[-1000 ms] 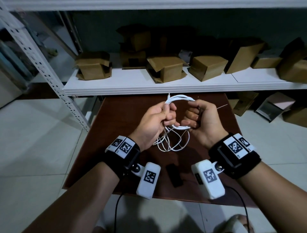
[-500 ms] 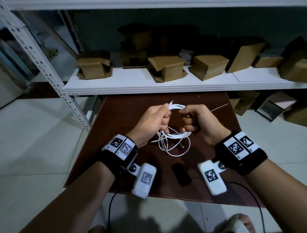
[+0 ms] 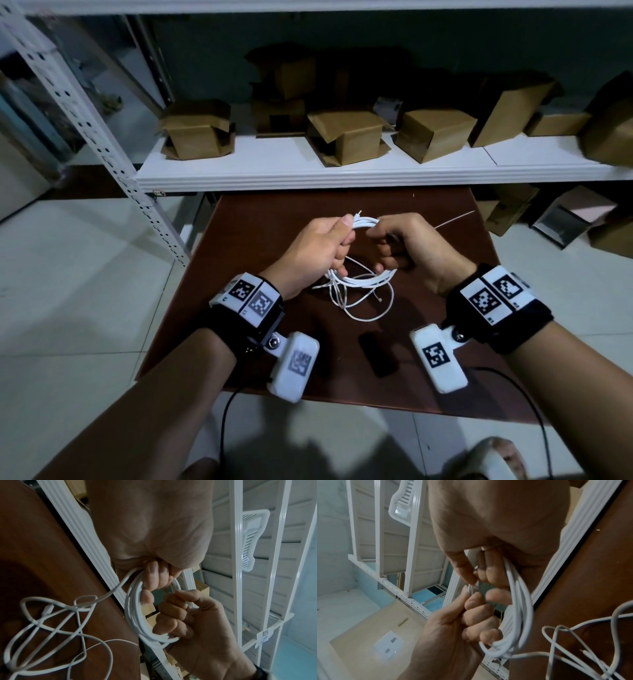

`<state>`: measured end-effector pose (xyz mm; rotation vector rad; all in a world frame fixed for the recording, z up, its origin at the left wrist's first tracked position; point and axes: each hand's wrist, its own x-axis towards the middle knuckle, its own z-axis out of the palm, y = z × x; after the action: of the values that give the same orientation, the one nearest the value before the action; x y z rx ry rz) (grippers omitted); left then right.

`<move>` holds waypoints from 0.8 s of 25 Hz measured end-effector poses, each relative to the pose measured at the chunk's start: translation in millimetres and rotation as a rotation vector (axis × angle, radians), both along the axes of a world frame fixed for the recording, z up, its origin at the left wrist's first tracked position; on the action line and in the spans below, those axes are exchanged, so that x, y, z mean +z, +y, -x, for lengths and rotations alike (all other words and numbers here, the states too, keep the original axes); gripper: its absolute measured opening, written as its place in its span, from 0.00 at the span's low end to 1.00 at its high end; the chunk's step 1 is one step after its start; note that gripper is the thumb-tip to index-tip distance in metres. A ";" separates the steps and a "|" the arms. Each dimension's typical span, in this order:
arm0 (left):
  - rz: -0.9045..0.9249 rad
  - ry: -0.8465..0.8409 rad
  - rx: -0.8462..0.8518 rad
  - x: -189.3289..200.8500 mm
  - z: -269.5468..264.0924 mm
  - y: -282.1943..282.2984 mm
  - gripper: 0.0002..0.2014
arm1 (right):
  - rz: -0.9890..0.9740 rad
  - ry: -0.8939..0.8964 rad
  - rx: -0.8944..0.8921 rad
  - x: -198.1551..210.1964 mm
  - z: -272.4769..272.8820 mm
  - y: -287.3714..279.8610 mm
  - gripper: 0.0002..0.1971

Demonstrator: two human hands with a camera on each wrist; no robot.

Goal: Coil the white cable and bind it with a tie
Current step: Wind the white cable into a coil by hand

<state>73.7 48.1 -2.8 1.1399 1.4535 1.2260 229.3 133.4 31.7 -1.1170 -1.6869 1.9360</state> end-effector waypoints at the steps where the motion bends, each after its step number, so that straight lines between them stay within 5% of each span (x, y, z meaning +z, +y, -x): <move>1: 0.007 0.026 -0.005 -0.4 -0.4 -0.3 0.21 | 0.009 -0.025 0.030 1.5 -0.5 0.0 0.10; 9: 0.044 0.174 -0.056 -9.6 -1.5 1.9 0.30 | 0.236 -0.101 0.189 3.1 -2.8 3.1 0.31; 15: 0.029 0.171 -0.037 -8.4 -3.5 2.5 0.33 | 0.153 -0.044 0.117 0.2 -3.5 2.1 0.12; 20: 0.013 0.103 -0.017 -5.2 -5.4 0.4 0.25 | -0.040 -0.044 0.211 0.6 -5.0 1.7 0.16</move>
<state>79.1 48.5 -7.9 1.2192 1.5235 1.1590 234.3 135.1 32.3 -1.0090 -1.9269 2.0043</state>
